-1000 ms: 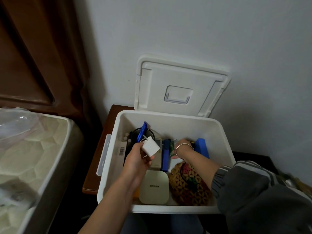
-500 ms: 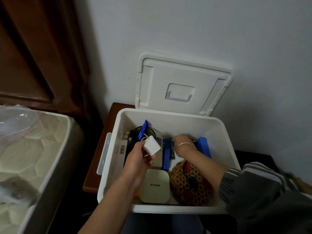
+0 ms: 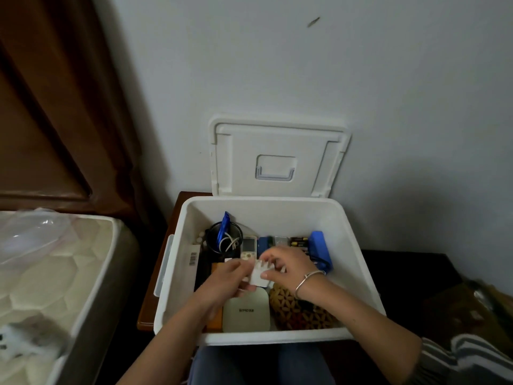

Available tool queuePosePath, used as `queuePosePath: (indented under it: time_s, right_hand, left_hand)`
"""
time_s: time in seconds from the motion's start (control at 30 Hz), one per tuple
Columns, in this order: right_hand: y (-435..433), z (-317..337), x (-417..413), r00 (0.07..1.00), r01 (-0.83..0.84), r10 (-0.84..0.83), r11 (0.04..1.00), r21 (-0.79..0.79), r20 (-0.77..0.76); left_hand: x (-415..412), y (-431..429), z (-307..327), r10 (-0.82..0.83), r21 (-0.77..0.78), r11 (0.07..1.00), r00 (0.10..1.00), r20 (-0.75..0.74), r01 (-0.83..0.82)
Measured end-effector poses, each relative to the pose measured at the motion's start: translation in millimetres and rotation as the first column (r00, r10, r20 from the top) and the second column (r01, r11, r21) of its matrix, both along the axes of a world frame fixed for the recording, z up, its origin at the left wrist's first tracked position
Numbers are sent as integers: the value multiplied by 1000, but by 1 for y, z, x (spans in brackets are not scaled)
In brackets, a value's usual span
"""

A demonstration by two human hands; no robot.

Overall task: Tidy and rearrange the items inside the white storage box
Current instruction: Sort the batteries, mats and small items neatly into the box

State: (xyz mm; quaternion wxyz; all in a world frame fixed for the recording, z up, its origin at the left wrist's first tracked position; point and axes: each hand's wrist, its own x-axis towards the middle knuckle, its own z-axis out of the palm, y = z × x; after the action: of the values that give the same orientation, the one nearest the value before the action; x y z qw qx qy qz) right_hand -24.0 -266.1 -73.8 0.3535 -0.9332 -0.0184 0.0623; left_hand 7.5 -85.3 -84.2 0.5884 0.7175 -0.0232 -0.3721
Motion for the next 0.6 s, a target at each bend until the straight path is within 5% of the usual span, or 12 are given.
queuePosePath:
  time_s: [0.13, 0.2, 0.37, 0.6]
  right_hand:
    - [-14, -11, -14, 979, 204, -205, 978, 42, 17]
    - [-20, -15, -18, 956, 291, -293, 955, 55, 22]
    - [-21, -23, -22, 914, 390, -398, 916, 92, 80]
    - [-26, -21, -18, 843, 479, -518, 845, 236, 145]
  left_hand:
    - [-8, 25, 3, -82, 410, 898, 857, 509, -158]
    - [-12, 40, 4, -152, 481, 846, 760, 632, -230]
    - [-16, 41, -7, -325, 667, 724, 766, 555, -176]
    - [16, -21, -19, -331, 793, 603, 878, 345, -84]
